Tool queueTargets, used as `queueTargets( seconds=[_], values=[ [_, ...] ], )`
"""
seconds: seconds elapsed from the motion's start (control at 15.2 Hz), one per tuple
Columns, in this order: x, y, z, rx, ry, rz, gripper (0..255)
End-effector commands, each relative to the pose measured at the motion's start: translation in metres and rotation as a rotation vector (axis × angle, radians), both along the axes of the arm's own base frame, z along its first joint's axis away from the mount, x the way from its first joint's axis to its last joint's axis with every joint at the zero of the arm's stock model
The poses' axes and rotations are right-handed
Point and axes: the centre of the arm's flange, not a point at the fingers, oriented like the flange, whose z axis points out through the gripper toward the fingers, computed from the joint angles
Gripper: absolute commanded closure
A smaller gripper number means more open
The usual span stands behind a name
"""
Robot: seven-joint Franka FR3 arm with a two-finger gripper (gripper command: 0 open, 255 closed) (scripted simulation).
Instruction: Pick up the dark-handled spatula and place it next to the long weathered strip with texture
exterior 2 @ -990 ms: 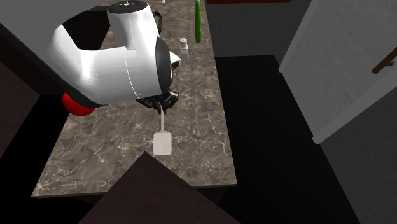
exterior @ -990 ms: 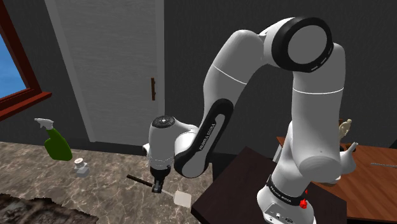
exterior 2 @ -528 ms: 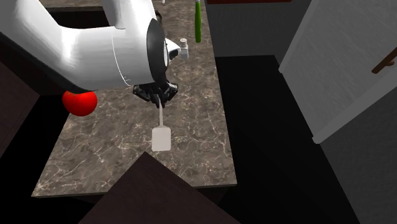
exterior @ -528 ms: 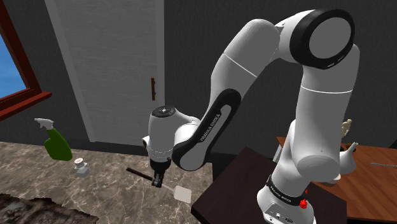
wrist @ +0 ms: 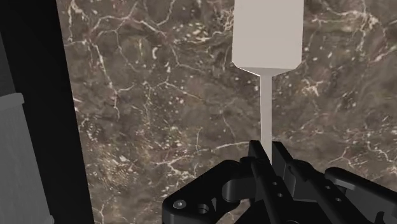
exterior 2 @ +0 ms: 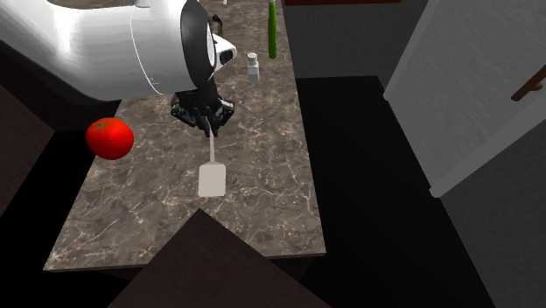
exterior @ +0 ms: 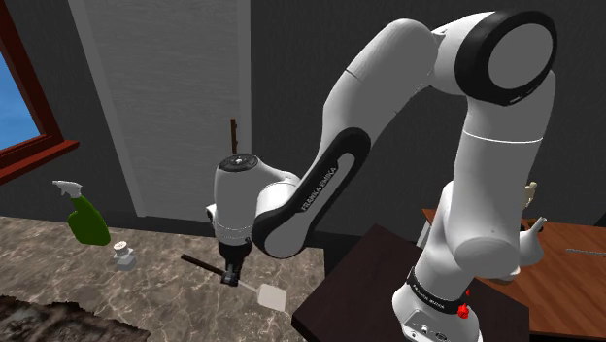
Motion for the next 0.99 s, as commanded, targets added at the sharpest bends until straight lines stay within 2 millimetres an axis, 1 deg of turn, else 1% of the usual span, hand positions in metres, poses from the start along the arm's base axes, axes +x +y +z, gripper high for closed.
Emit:
queueTargets(
  seconds=[0.0,0.92],
  values=[
    [0.003,0.028,0.003,0.0,0.0,-0.001,255],
    [0.018,0.212,0.003,0.0,0.0,-0.001,255]
  ],
)
